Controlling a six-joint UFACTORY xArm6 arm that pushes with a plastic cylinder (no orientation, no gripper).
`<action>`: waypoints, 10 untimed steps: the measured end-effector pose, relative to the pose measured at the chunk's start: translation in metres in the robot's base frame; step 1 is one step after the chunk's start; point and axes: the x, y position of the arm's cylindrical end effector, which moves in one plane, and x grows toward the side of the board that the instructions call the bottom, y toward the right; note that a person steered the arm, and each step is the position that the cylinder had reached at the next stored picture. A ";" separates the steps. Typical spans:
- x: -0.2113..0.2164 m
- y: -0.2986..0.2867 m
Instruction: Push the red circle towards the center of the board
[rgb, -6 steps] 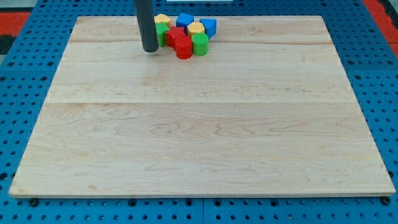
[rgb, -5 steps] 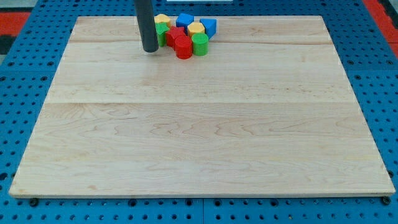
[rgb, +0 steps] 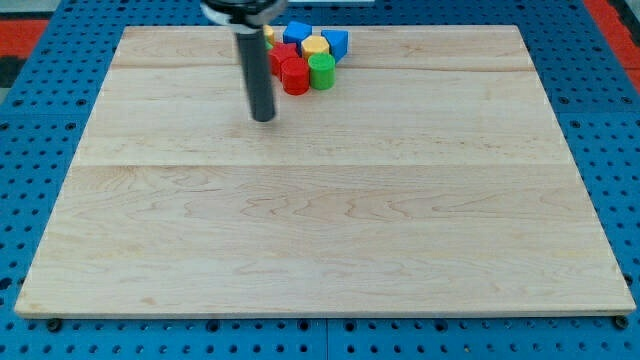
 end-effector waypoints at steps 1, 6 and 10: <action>-0.025 0.066; -0.131 -0.007; -0.042 0.009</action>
